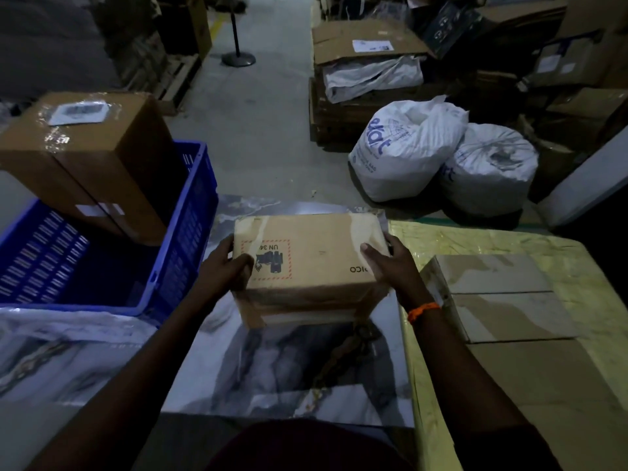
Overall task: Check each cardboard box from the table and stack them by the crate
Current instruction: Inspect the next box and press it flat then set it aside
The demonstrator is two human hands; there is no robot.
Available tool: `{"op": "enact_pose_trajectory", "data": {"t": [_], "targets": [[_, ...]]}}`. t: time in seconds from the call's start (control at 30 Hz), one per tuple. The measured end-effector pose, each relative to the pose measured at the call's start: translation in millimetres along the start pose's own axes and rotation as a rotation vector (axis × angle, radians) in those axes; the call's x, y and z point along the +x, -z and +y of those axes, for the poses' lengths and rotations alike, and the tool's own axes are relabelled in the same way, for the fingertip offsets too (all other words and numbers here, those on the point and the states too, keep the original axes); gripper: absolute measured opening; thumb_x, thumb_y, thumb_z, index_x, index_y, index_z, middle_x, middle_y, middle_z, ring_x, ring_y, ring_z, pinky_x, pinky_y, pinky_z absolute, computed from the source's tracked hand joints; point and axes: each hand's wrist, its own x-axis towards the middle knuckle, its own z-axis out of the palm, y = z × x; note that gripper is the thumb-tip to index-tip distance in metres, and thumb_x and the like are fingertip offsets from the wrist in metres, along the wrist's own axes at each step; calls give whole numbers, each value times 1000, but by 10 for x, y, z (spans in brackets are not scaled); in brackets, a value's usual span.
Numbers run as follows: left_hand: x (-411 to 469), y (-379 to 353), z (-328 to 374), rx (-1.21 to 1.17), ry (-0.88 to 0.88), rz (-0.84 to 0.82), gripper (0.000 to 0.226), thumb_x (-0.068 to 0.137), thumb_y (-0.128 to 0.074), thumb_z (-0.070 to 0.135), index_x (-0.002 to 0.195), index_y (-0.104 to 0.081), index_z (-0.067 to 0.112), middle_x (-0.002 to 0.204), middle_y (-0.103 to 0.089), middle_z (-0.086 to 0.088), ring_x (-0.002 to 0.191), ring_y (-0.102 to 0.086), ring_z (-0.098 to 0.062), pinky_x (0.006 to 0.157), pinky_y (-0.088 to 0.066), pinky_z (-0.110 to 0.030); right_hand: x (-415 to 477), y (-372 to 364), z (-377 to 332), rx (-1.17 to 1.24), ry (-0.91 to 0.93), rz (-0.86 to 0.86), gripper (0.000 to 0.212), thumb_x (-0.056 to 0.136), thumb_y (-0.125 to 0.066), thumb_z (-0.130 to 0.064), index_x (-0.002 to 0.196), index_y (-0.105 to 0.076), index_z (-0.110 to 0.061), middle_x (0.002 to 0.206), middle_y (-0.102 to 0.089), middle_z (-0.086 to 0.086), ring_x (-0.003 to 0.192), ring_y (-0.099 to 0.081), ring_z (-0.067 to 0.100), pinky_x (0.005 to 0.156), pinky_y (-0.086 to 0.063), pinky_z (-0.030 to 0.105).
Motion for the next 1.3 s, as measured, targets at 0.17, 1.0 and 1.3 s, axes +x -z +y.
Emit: {"op": "enact_pose_trajectory", "data": {"t": [0.17,1.0,1.3], "targets": [[132,-73,316,-71,34,25,46,91,-63,9,130,-51,29,117,-66,5,108,-64,-19,80,-59,-39,283,0,-222,-11,-53,-56,46,85,-82,-38,122,-65,-17,109,-74,6,97,-72,26,88,-61,49],[-735,24,-507,-39,124,26,74,64,-71,67,131,-63,37,107,-68,0,97,-68,-20,86,-59,-47,-972,-85,853,195,-227,87,106,68,-87,-63,155,-35,-30,150,-53,3,130,-57,26,105,-52,53],[-815,4,-806,-16,217,-35,52,83,-83,16,129,-60,21,120,-66,-2,98,-70,-25,84,-61,-48,-1095,108,1079,34,-221,59,43,90,-78,-34,130,-65,-26,110,-72,8,102,-71,25,86,-62,51]]}}
